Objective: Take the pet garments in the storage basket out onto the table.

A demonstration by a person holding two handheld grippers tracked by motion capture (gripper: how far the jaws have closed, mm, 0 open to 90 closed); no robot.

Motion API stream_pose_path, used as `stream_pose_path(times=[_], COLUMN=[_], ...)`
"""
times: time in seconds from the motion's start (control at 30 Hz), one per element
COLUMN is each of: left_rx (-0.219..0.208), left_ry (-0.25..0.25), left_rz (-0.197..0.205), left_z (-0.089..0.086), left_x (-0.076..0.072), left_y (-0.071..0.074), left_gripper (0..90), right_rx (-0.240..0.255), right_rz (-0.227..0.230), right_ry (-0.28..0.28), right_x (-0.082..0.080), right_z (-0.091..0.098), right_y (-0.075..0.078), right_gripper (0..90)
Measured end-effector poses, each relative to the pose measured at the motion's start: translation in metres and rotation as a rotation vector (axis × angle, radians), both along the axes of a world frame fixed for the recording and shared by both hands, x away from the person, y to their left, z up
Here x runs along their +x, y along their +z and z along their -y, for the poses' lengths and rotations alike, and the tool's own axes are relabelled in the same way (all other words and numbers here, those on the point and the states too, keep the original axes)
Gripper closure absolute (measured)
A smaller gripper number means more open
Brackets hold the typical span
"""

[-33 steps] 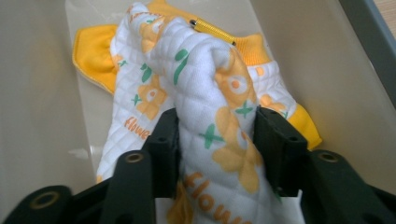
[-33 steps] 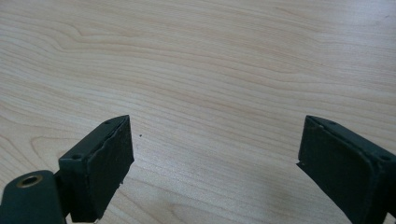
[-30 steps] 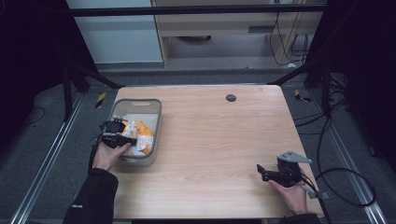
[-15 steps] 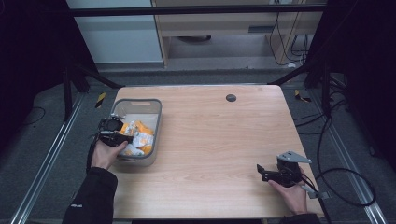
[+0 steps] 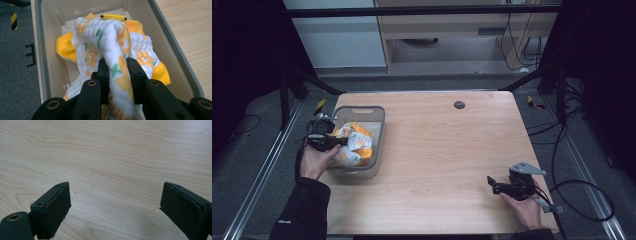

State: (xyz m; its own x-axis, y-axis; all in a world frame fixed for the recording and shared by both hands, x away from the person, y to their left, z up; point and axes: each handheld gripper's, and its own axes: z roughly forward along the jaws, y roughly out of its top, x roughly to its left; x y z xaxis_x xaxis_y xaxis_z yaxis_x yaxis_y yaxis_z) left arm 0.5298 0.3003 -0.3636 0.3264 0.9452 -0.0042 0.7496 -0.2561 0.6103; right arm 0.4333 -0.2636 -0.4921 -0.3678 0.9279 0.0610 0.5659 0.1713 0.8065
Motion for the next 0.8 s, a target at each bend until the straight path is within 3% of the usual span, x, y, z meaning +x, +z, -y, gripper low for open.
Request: stream_pose_path(times=[0.53, 0.8], left_rx=[0.016, 0.023], left_ry=[-0.029, -0.06], left_rz=[0.009, 0.033], left_z=[-0.005, -0.002], left_x=[-0.003, -0.007], left_y=[0.027, 0.043], left_gripper=[74.9, 74.9], right_rx=[-0.003, -0.002], right_rz=[0.004, 0.006], right_ry=[0.001, 0.001], right_x=[0.0, 0.0], right_z=[0.0, 0.0], right_y=[0.0, 0.0], right_gripper=[9.4, 9.4])
